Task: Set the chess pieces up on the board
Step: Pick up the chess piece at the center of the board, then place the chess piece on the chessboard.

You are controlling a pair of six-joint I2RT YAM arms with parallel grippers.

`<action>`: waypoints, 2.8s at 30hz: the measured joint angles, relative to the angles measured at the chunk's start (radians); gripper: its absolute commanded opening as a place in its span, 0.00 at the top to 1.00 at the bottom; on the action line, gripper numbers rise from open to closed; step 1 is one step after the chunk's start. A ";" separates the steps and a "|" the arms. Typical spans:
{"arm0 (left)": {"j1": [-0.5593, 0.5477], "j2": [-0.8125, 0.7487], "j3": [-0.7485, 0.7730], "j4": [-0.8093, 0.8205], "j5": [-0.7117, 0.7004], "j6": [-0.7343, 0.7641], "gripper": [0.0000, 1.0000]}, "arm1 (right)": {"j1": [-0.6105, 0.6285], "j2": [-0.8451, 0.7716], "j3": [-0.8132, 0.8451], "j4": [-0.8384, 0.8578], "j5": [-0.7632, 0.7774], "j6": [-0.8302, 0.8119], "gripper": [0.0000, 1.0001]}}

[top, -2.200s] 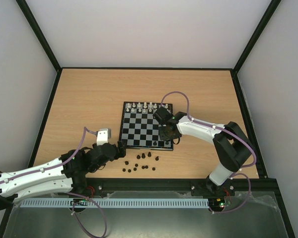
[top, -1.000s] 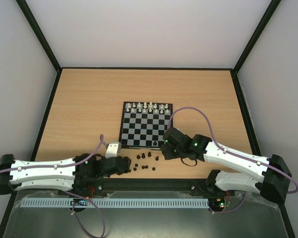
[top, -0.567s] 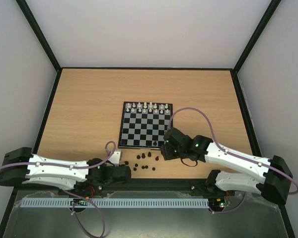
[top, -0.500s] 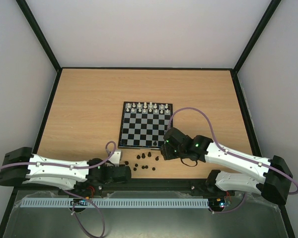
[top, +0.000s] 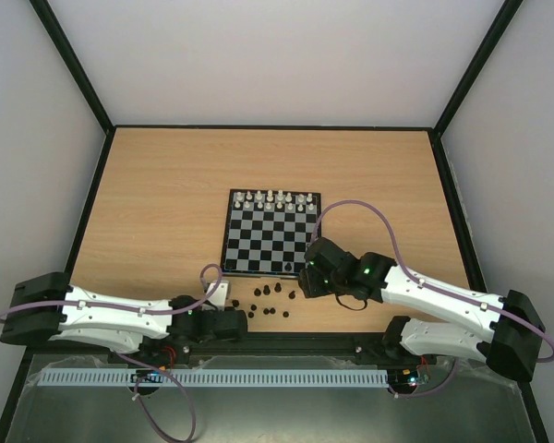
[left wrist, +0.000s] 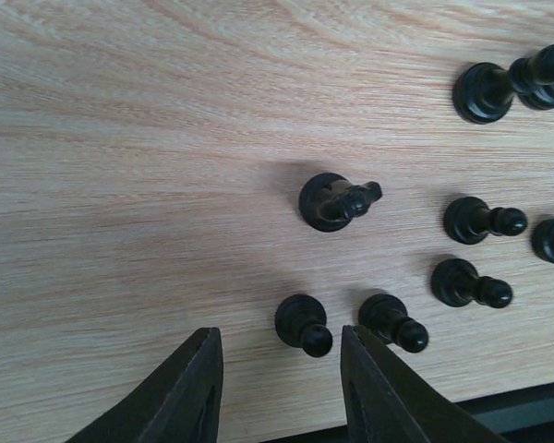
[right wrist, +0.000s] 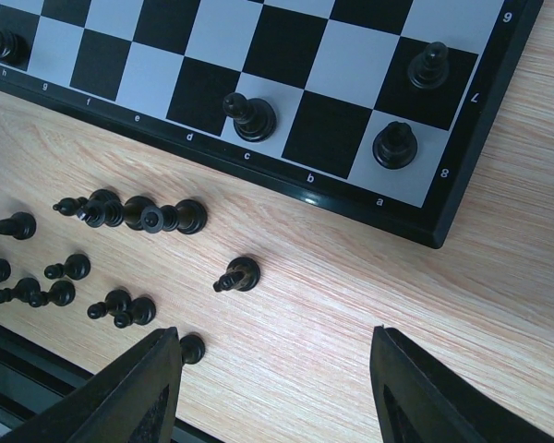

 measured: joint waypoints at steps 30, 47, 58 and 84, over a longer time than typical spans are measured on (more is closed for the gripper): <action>0.018 0.058 0.006 0.017 -0.047 0.048 0.94 | 0.001 -0.006 -0.005 0.003 -0.010 0.000 0.43; 0.359 0.031 0.333 -0.104 -0.073 0.366 0.93 | 0.003 -0.018 -0.006 0.004 -0.011 0.000 0.43; 0.564 0.224 0.405 -0.018 -0.012 0.606 0.93 | 0.004 -0.021 -0.007 0.004 -0.011 0.000 0.43; 0.690 0.382 0.353 0.152 0.085 0.727 0.89 | 0.005 -0.021 -0.011 0.005 -0.019 -0.001 0.43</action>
